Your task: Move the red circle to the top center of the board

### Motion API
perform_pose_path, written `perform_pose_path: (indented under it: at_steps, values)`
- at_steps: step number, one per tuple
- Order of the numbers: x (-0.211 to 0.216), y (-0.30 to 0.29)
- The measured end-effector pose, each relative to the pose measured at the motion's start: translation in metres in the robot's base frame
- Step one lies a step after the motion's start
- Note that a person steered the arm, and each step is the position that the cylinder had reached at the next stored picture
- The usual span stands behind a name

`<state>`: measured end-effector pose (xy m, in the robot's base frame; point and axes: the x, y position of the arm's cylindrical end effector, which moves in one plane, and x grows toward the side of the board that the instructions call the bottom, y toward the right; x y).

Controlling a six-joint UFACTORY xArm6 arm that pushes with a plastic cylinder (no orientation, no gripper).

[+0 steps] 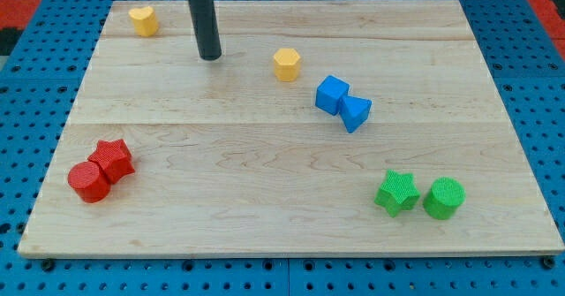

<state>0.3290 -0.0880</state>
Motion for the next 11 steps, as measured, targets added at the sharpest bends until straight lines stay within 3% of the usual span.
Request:
perform_pose_path:
  at_steps: [1,3,4,5,6,7,8,9,10,11]
  values:
    - [-0.026,0.06]
    - [0.04,0.107]
    - [0.065,0.024]
    - [0.167,0.023]
    - [0.249,-0.015]
    - [0.259,-0.121]
    - [0.238,-0.183]
    - [0.196,-0.172]
    - [0.196,-0.103]
    - [0.224,-0.124]
